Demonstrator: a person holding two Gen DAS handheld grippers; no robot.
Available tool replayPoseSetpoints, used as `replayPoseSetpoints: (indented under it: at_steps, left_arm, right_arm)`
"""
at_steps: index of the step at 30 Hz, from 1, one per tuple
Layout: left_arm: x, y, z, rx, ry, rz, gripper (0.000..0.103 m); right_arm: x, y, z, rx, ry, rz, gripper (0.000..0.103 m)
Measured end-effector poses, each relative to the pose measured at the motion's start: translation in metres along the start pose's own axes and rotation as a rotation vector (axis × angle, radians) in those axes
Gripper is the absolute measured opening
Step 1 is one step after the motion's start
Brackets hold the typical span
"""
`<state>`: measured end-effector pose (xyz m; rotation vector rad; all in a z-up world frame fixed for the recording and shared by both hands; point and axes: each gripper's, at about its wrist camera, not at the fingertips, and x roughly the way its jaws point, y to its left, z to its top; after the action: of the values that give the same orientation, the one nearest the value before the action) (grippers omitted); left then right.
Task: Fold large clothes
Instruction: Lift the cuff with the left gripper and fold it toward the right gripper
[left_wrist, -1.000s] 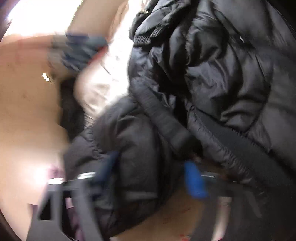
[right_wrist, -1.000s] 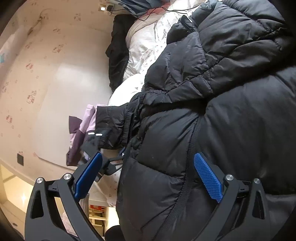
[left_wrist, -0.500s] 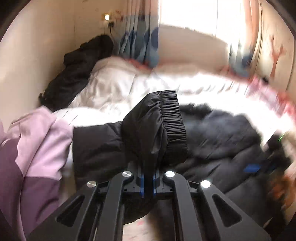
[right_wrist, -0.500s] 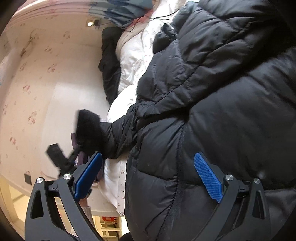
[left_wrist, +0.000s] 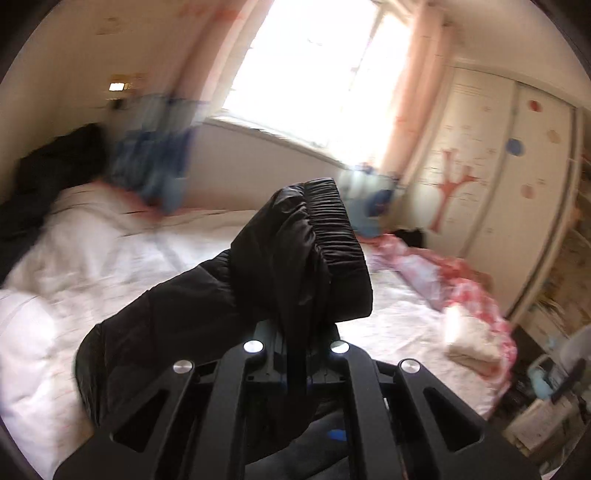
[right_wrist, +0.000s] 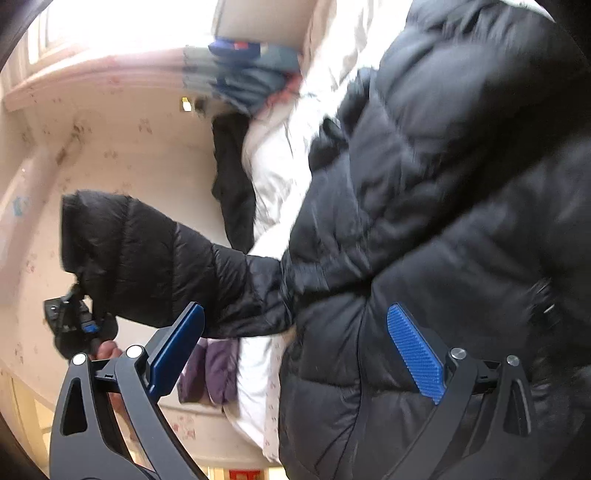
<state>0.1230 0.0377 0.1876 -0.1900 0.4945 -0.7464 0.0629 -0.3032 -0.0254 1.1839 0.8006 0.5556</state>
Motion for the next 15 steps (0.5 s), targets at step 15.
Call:
replayPoseSetpoints:
  at_steps: [15]
  left_arm:
    - [0.24, -0.054, -0.142, -0.031, 0.424, -0.159, 0.008]
  right_arm:
    - [-0.072, -0.047, 0.044, 0.232, -0.179, 0.148, 0.096]
